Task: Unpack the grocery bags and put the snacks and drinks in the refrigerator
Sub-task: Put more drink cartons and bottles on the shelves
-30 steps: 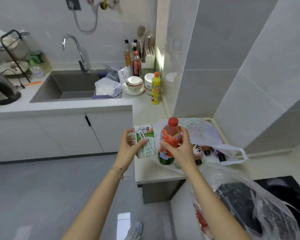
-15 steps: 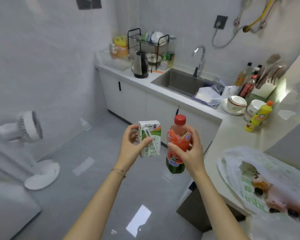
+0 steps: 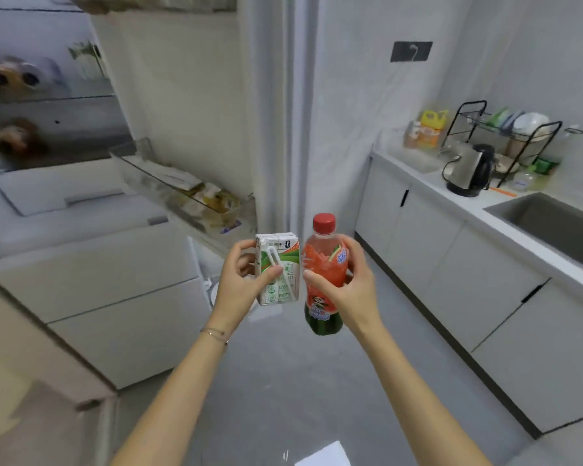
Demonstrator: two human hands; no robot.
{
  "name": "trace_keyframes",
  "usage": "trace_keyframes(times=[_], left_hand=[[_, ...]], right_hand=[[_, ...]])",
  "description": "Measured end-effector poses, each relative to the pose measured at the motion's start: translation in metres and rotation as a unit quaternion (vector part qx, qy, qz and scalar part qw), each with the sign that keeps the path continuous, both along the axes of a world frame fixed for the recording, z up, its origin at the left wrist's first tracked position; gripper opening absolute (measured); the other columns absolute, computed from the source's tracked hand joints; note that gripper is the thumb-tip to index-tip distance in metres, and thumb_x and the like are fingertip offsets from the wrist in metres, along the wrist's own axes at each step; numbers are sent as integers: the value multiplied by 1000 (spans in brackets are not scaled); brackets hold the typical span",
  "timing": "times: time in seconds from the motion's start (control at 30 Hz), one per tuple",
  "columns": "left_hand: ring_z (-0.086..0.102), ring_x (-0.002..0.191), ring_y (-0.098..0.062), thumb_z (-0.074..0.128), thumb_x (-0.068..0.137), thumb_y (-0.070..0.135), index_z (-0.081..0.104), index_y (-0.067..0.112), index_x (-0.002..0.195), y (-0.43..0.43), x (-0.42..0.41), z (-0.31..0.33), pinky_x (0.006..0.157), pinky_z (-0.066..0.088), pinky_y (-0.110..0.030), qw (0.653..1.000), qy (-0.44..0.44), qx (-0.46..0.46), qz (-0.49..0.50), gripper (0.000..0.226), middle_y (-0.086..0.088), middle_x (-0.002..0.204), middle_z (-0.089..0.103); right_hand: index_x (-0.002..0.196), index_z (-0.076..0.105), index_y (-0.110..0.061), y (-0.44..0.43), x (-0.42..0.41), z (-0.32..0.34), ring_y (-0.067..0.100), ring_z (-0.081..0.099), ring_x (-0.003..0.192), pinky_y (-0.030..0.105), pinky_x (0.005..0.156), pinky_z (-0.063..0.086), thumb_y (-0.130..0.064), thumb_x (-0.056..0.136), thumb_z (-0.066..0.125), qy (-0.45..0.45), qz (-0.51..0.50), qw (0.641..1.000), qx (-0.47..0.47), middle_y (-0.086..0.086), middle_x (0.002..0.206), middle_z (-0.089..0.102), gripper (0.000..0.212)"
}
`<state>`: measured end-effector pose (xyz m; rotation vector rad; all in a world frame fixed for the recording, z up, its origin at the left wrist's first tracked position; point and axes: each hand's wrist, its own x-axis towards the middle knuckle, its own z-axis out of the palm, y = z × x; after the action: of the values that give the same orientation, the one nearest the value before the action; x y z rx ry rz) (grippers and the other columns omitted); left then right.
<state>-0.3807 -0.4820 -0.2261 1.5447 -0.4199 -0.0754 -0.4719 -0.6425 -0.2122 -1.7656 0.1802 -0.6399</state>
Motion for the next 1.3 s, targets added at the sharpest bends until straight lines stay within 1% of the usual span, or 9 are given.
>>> trace_keyframes(times=[0.2, 0.33, 0.47, 0.6, 0.67, 0.73, 0.87, 1.0, 1.3], left_hand=[[65, 90, 0, 78, 77, 11, 52, 26, 114, 130, 41, 15, 72, 50, -13, 996, -25, 11, 79, 47, 6, 104, 67], [67, 95, -14, 77, 76, 12, 53, 31, 111, 193, 58, 18, 77, 56, -27, 992, -22, -16, 124, 46, -2, 107, 68], [67, 94, -17, 78, 76, 11, 52, 31, 110, 241, 83, 22, 75, 57, -28, 983, -26, -20, 182, 46, -4, 106, 67], [68, 90, -16, 78, 77, 13, 52, 34, 109, 274, 114, 25, 72, 57, -26, 972, -32, -24, 232, 46, -4, 102, 68], [68, 90, -16, 77, 78, 12, 52, 34, 109, 288, 131, 26, 71, 57, -25, 967, -34, -34, 251, 45, -4, 102, 68], [69, 91, -15, 76, 79, 11, 52, 34, 109, 301, 149, 27, 71, 57, -26, 962, -35, -44, 267, 45, -1, 103, 68], [69, 93, -18, 76, 80, 10, 53, 35, 109, 331, 186, 34, 74, 59, -35, 946, -27, -55, 317, 45, 7, 98, 69], [70, 94, -16, 75, 81, 10, 52, 28, 117, 363, 224, 39, 71, 60, -33, 934, -20, -80, 349, 46, 5, 100, 70], [70, 93, -16, 75, 81, 12, 51, 36, 110, 413, 337, 36, 70, 60, -34, 935, -20, -98, 341, 44, -2, 106, 68]], right_hand=[[118, 49, -44, 121, 66, 9, -1, 64, 97, 15, 75, 52, -44, 63, 83, -9, 78, 997, 9, -25, 108, 61, 65], [122, 49, -39, 180, 99, 19, -1, 64, 97, 16, 76, 54, -34, 67, 82, -21, 122, 992, 11, -26, 109, 61, 64], [120, 48, -44, 225, 141, 27, -4, 64, 95, 13, 72, 53, -35, 67, 82, -21, 173, 984, 26, -30, 107, 61, 64], [123, 47, -43, 257, 191, 28, -2, 64, 99, 14, 71, 54, -33, 70, 84, -19, 215, 976, 27, -18, 116, 60, 65], [116, 44, -54, 272, 217, 30, -3, 62, 100, 14, 70, 53, -37, 70, 83, -21, 231, 972, 29, -21, 116, 58, 62], [113, 43, -56, 285, 243, 33, -4, 61, 99, 13, 69, 52, -39, 71, 82, -24, 241, 970, 27, -25, 114, 56, 61], [128, 45, -36, 308, 297, 40, 5, 61, 104, 17, 71, 54, -33, 73, 81, -20, 267, 963, 34, -14, 119, 57, 65], [133, 42, -31, 332, 352, 45, 8, 59, 104, 17, 74, 51, -30, 76, 79, -7, 286, 958, 31, -8, 122, 57, 67], [126, 43, -40, 402, 461, 37, 3, 59, 101, 18, 76, 50, -30, 75, 80, -12, 285, 958, 33, -20, 116, 55, 63]])
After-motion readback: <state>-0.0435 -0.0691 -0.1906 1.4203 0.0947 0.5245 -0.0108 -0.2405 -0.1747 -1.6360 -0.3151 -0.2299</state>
